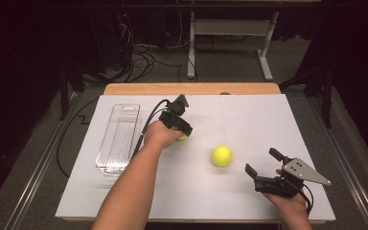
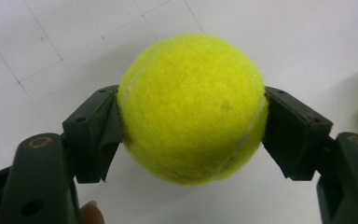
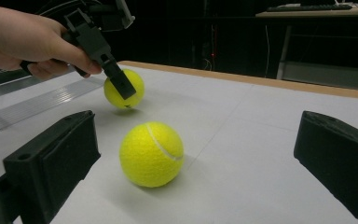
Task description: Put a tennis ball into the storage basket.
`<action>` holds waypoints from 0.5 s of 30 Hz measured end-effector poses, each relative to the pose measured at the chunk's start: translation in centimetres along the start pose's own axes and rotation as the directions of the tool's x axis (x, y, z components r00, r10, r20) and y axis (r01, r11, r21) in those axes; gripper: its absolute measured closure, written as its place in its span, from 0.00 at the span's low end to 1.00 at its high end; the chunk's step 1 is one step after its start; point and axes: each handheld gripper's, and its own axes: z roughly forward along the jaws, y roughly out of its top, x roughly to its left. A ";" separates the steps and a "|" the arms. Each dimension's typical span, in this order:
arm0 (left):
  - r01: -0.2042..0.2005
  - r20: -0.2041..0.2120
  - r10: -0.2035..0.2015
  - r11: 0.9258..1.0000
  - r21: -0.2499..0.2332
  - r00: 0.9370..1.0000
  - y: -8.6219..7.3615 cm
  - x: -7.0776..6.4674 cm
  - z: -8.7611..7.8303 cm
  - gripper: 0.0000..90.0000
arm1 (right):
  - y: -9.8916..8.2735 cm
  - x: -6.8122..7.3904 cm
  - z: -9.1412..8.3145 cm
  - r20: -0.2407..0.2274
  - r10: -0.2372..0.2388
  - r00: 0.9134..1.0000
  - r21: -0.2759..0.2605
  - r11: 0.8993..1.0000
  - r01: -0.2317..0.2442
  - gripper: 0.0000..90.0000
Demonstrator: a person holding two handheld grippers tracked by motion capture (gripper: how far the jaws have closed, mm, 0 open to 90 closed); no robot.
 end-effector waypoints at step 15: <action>-0.047 0.002 0.047 0.999 -0.002 0.999 -1.8 -1.4 -3.3 0.30 | 0.0 0.4 0.1 -0.005 -0.015 1.000 0.002 1.000 0.015 0.00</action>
